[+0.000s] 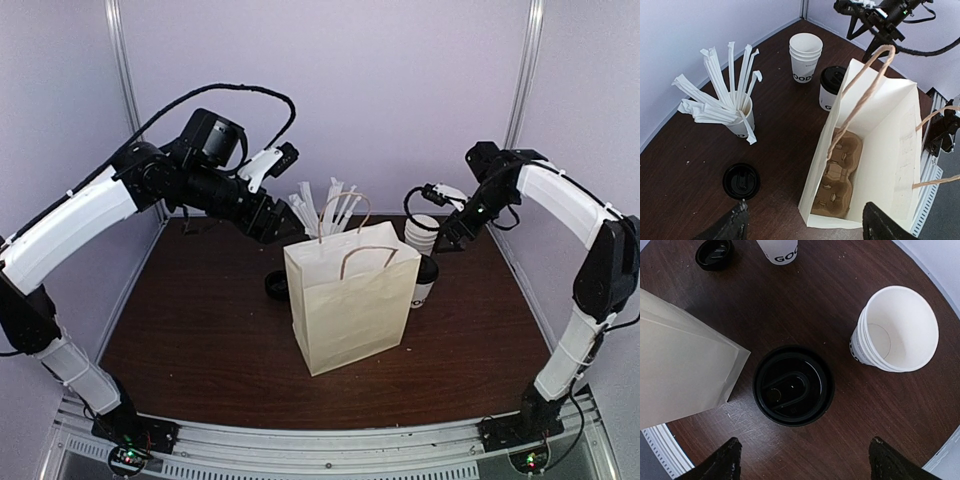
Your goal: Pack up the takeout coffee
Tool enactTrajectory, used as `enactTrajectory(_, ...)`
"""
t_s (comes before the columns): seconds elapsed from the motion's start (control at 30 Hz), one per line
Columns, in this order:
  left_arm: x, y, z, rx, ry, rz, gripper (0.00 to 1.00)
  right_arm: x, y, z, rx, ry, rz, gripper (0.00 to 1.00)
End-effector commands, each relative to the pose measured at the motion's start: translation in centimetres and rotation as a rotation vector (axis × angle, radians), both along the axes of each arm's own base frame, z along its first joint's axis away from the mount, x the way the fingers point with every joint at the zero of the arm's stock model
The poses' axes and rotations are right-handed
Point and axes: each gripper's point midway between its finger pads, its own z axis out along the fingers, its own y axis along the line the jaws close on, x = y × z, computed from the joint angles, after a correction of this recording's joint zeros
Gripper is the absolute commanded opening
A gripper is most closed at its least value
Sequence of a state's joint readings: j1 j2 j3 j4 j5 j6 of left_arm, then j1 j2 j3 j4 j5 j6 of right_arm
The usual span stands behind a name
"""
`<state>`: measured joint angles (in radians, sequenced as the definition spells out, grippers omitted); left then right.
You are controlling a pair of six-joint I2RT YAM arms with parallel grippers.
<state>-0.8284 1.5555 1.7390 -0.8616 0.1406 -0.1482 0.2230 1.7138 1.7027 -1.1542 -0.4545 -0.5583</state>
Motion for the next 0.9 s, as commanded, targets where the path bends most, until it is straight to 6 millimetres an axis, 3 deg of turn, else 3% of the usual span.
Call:
enactTrajectory(0.0, 0.2, 0.1, 1.7, -0.06, -0.037, 0.022, 0.79, -0.5, 0.2, -1.6, -0.053, 0.042, 0.007, 0.9)
enactTrajectory(0.47, 0.3, 0.0, 1.3, -0.042, -0.026, 0.021, 0.79, 0.4, 2.1, -6.3, -0.157, 0.117, 0.042, 0.93)
enactTrajectory(0.87, 0.3, -0.4, 0.7, -0.035, -0.01, 0.009, 0.79, 1.5, 3.5, -7.2, -0.187, 0.116, 0.051, 0.88)
